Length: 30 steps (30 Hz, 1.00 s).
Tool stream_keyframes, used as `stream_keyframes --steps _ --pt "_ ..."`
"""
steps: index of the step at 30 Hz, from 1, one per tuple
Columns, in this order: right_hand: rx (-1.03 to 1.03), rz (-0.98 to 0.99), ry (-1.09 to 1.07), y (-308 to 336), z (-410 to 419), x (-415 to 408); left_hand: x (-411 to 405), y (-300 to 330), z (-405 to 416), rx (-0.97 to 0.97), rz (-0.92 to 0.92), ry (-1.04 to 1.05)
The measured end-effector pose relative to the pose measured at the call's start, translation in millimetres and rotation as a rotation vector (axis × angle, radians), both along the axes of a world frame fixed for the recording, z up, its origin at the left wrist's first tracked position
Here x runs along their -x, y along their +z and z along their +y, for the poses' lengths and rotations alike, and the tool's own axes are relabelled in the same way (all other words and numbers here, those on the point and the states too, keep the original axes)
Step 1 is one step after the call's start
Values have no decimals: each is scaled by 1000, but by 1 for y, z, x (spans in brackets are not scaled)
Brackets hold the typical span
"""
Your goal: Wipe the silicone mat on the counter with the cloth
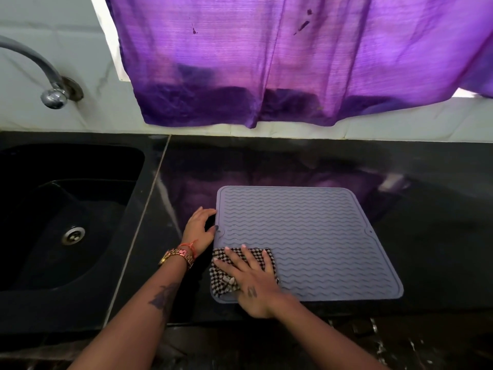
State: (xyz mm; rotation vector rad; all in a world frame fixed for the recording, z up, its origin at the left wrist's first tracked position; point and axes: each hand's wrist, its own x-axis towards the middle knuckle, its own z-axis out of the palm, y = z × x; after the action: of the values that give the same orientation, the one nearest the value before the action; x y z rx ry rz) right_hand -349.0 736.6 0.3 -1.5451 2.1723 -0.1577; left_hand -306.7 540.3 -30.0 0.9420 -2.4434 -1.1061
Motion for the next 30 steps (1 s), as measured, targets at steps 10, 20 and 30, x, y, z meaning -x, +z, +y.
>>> stream_keyframes --steps 10,20,30 --pt "13 -23 84 21 44 -21 0 1 0 -2 7 2" --pt "56 -138 78 27 54 -4 1 0 0 5 -9 -5" --pt "30 80 11 -15 103 5 4 -2 5 52 2 44"
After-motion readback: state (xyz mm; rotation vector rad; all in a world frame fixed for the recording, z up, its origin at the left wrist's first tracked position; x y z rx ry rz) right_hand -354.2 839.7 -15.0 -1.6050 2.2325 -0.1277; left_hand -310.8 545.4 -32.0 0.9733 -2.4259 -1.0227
